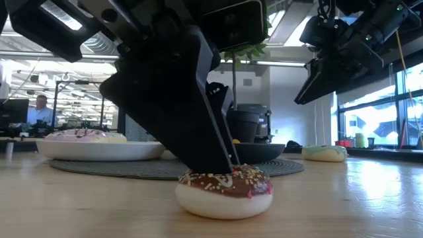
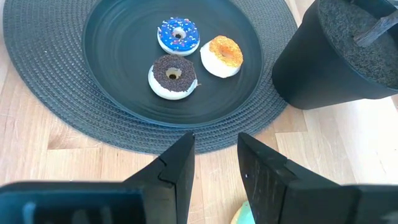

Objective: Pick & Place donuts
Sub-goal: Put the small brown donut on the black plate

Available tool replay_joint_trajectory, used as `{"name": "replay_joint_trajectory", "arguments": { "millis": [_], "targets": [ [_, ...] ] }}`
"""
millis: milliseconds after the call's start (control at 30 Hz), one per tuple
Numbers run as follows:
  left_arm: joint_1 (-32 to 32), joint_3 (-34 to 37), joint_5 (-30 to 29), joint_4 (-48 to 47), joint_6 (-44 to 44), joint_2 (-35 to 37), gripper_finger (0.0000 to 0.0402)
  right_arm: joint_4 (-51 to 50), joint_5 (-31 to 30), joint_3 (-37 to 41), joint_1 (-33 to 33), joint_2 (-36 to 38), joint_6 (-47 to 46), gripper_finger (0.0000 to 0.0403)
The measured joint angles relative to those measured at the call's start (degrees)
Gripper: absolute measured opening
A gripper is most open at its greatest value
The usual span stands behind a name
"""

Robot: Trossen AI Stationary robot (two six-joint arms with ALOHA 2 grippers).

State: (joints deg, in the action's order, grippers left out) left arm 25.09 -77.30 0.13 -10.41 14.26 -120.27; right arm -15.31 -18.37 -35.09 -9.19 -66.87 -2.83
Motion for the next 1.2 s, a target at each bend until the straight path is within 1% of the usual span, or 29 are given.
{"name": "replay_joint_trajectory", "arguments": {
  "millis": [133,233,567,767,867,1000,1067,1133,1200],
  "targets": [
    [-0.1,0.0,1.1,0.1,0.1,0.0,0.0155,0.0,0.0,0.0,0.0,0.0,0.0,0.0124],
    [-0.1,0.0,1.3,0.1,0.1,0.0,0.014,-0.3,0.0,0.0,0.0,0.0,0.0,0.0124],
    [-0.8,0.0,1.6,-1.1,0.1,0.5,0.0062,-3.4,0.0,0.0,0.0,0.0,-0.1,0.0124],
    [-2.8,0.0,1.0,-8.8,3.3,5.1,0.0035,-4.1,0.1,0.0,0.0,0.0,-0.1,0.0124],
    [-5.0,0.0,-2.7,-11.9,3.1,8.6,0.0033,-4.1,0.1,0.0,0.0,0.0,0.1,0.0124],
    [-8.5,0.0,-13.1,-14.9,-0.5,12.4,0.0033,-4.1,0.1,0.0,0.0,0.0,0.3,0.0124],
    [-11.1,0.0,-16.5,-15.4,-2.1,13.1,0.0032,-4.1,0.0,0.0,0.0,0.0,0.6,0.0124],
    [-14.5,0.0,-16.6,-15.4,-2.4,13.3,0.0032,-4.1,0.0,0.0,0.0,0.0,1.8,0.0124],
    [-18.1,0.0,-15.3,-15.4,-2.0,13.1,0.0032,-4.1,0.0,0.0,0.0,0.0,3.0,0.0124]
  ]
}}
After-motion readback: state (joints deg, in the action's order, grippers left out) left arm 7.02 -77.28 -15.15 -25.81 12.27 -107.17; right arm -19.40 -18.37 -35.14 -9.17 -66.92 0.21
